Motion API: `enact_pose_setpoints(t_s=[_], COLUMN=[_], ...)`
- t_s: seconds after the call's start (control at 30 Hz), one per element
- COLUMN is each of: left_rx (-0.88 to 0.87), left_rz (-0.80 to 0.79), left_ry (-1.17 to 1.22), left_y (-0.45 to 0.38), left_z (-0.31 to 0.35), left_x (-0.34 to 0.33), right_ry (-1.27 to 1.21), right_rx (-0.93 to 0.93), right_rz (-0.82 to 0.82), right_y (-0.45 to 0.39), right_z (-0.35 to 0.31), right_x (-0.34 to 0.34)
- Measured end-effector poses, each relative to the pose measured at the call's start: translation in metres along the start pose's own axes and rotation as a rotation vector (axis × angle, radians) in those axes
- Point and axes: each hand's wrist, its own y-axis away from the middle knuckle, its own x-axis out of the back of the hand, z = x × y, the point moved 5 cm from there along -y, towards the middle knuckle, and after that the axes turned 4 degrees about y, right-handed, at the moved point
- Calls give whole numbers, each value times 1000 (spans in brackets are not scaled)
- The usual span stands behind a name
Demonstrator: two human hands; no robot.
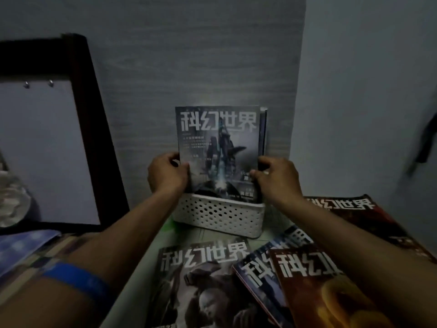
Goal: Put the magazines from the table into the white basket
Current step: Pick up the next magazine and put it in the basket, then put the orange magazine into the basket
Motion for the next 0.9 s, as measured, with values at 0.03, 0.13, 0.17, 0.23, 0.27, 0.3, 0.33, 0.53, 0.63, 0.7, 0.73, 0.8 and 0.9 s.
enact_pose_setpoints(t_s=[0.03,0.13,0.17,0.23,0.27,0.3,0.33,0.53,0.63,0.7,0.73,0.8,0.9], left_rx=[24,12,-34,-132,-157,-129,-41,69,-152,-91,-30,83,298], left_rz=[11,79,42,-136,-215,-247,-236,-616,-753,-879,-955,-990,-917], left_ry=[-11,-46,-47,-83,-75,-10,105,122,-217,-221,-192,-111,106], left_y=[0,7,12,29,38,45,50,143,210,245,261,283,299], left_z=[-9,-26,-27,-22,-19,-16,-12,22,29,32,32,33,30], left_x=[-3,-1,-3,-12,-14,-12,-6,25,29,25,22,20,26], right_ry=[37,39,20,33,15,-37,-109,77,388,502,532,539,409], right_rx=[18,-78,-111,-102,-90,-83,-81,-123,-235,-314,-320,-324,-351], right_rz=[4,90,102,29,-45,-137,-232,-394,-503,-604,-639,-670,-677], right_y=[4,11,13,18,20,23,26,97,151,181,191,206,223], right_z=[4,15,15,10,7,5,4,60,93,106,108,105,92], right_x=[-3,-1,-1,-2,0,4,10,109,152,164,166,170,180])
